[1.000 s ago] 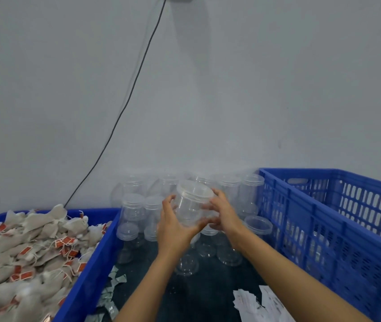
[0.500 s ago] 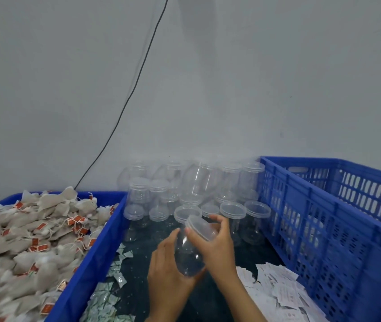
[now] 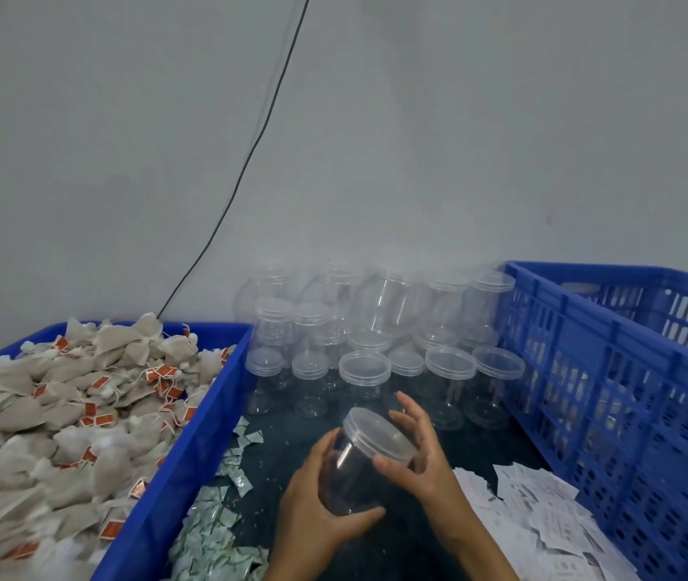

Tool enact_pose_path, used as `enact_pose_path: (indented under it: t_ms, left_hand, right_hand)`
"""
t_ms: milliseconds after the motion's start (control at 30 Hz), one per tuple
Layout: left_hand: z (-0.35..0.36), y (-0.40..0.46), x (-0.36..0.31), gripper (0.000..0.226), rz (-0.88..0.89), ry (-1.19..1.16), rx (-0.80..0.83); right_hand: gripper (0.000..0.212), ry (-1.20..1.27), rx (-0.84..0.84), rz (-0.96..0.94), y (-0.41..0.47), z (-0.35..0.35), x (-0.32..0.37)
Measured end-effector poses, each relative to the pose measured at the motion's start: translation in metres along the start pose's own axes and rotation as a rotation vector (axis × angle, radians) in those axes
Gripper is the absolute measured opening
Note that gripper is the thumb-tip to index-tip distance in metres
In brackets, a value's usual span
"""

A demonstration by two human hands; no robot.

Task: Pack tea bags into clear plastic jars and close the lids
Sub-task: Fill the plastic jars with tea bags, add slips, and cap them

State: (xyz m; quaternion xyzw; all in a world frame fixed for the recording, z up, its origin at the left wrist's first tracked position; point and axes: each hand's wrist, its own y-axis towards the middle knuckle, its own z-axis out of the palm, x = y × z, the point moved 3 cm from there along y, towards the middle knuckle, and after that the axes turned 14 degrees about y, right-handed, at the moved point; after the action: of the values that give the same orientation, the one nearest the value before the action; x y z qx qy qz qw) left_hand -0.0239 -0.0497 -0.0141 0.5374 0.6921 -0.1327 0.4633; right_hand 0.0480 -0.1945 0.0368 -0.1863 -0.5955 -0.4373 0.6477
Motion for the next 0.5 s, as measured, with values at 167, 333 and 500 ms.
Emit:
enact_pose_path:
  t_ms: [167,333,500]
  left_hand:
    - [-0.003,-0.002,-0.011,0.100,0.136,0.502,-0.156]
    - [-0.006,0.000,0.001,0.096,-0.010,-0.164,0.256]
    - [-0.008,-0.004,-0.003,0.078,-0.010,-0.403,0.500]
  right_hand:
    - [0.099,0.148,-0.243,-0.014,-0.002,0.009,-0.023]
    - [0.092,0.321,-0.115,-0.010,-0.002,0.003,-0.017]
    - [0.102,0.523,0.095,0.088,-0.007,-0.002,-0.012]
